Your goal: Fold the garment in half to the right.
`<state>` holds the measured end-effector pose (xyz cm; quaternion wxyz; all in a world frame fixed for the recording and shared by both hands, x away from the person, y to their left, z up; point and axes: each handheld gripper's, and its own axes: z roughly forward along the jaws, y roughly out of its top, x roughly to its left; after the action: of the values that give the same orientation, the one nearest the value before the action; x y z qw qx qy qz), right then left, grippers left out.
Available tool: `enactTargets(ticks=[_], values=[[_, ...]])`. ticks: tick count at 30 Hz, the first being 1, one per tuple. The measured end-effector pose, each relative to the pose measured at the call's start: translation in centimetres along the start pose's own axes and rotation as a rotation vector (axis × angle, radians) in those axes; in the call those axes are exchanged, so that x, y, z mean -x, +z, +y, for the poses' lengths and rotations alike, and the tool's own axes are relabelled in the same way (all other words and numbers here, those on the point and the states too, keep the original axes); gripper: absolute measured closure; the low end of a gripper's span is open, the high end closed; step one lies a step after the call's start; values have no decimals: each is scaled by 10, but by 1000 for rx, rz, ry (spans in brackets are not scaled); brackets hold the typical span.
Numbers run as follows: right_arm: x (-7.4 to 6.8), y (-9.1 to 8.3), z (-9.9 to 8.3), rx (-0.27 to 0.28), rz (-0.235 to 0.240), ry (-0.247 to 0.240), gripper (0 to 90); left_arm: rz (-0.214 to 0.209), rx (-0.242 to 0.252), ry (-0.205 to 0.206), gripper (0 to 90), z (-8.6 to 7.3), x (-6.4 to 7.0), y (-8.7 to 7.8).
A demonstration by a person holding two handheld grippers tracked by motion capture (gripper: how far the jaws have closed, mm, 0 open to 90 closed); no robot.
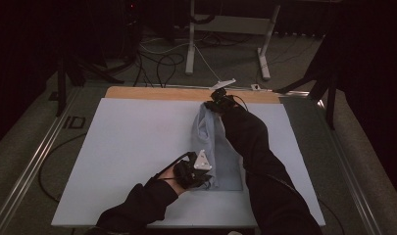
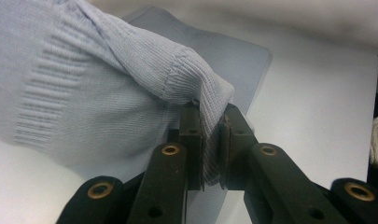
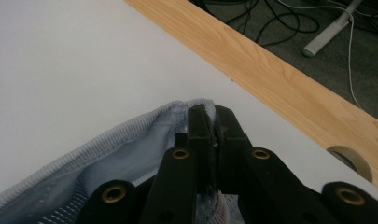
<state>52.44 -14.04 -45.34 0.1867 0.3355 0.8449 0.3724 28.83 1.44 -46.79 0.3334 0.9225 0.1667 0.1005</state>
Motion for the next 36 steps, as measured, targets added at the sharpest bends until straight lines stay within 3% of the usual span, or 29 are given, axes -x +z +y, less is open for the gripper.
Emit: enactTargets(ticks=[12,22,25,27,29,30,32,33,36], values=[[11,5,-12,-8,6,20,871,-14,-42,40,827,12,7,29],[15,14,-18,-19,29,19,851,-17,-63,42,828,21,6,47],[18,15,-23,-35,20,39,714,-20,-64,42,827,23,7,50],[20,14,-24,-44,12,47,691,-27,-66,44,827,24,8,52],[26,10,-26,-33,12,68,561,-29,-72,43,826,25,8,54],[26,10,-26,-33,12,68,561,-31,-71,39,826,25,7,55],[31,6,-27,-26,11,84,475,-29,-75,40,826,26,8,56],[35,2,-28,-26,0,101,382,-30,-78,43,824,27,8,57],[39,-3,-29,-21,-7,129,319,-30,-76,35,823,28,8,58]])
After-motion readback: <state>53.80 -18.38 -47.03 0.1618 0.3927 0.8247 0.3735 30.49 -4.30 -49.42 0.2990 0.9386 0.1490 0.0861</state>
